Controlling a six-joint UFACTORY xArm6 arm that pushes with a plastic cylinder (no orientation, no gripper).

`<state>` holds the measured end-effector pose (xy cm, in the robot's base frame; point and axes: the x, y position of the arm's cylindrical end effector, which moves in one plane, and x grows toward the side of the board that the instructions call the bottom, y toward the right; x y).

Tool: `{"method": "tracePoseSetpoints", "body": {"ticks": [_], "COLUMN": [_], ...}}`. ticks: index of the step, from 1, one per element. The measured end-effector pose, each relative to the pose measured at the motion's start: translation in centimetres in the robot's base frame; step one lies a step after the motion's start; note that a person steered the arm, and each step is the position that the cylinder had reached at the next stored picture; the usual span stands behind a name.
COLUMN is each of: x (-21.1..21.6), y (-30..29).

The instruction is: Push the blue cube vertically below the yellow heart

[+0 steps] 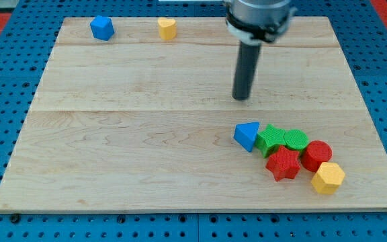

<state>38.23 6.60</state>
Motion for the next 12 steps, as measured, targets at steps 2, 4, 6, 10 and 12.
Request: {"method": "tracePoseSetpoints", "body": {"ticks": [2, 4, 6, 10, 12], "x": [-14.3, -19.0, -19.1, -19.1, -18.8], "y": [-7.7, -11.1, -19.9, -22.4, -27.0]}}
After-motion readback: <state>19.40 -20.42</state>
